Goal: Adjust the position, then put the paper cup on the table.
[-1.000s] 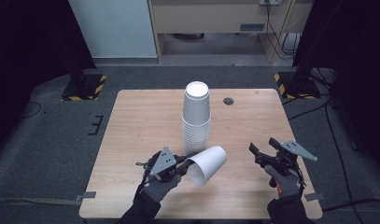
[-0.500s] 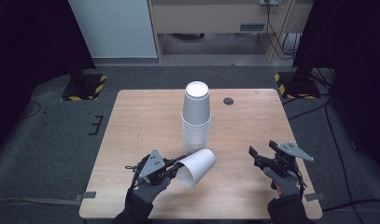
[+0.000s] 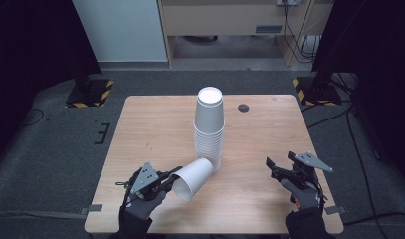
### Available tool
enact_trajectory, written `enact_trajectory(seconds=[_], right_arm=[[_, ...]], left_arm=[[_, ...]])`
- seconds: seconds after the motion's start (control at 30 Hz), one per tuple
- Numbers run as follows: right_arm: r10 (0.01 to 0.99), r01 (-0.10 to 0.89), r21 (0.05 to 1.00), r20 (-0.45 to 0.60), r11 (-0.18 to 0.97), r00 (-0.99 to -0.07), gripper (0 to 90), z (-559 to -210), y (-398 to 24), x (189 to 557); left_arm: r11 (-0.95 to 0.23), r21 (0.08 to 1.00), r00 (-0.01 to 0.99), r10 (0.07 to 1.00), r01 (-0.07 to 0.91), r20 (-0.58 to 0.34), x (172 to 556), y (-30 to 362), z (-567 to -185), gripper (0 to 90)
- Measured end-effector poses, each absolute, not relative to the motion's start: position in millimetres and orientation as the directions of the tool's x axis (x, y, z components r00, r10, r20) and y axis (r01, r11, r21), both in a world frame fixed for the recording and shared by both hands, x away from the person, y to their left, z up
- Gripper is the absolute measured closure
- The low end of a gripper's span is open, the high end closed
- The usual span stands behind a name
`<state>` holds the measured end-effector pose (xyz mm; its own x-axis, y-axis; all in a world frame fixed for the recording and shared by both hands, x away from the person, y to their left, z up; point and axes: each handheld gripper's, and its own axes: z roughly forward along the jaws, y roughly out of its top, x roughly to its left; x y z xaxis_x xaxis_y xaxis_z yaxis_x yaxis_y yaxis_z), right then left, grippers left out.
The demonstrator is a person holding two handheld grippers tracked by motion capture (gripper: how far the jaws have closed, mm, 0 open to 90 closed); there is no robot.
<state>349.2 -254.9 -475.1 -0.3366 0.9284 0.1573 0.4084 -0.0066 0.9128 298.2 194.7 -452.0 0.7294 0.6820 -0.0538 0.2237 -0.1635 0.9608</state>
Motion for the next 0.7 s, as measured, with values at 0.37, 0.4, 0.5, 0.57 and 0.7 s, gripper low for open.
enact_trajectory(seconds=[0.37,0.4,0.5,0.57,0.7], right_arm=[[0.932,0.421,0.907,0.146,0.009,-0.333,10.0,-476.9,-255.2,350.6],[0.932,0.421,0.907,0.146,0.008,-0.333,10.0,-476.8,-255.3,350.6],[0.932,0.42,0.908,0.148,0.004,-0.33,9.9,-476.6,-255.6,350.5],[0.932,0.42,0.907,0.145,0.008,-0.331,9.8,-477.1,-256.2,351.1],[0.933,0.424,0.906,0.143,0.011,-0.331,9.7,-477.8,-256.8,351.1]], left_arm=[[-0.144,0.957,0.646,0.762,0.252,-0.055,296.4,226.0,-451.7,85.6],[-0.139,0.957,0.638,0.768,0.253,-0.057,296.9,228.0,-451.2,85.6],[-0.126,0.958,0.617,0.784,0.258,-0.063,298.3,233.9,-449.4,85.5],[-0.121,0.957,0.599,0.798,0.263,-0.063,299.8,238.2,-448.3,85.5],[-0.114,0.953,0.564,0.823,0.28,-0.067,302.6,247.3,-447.5,85.5]])
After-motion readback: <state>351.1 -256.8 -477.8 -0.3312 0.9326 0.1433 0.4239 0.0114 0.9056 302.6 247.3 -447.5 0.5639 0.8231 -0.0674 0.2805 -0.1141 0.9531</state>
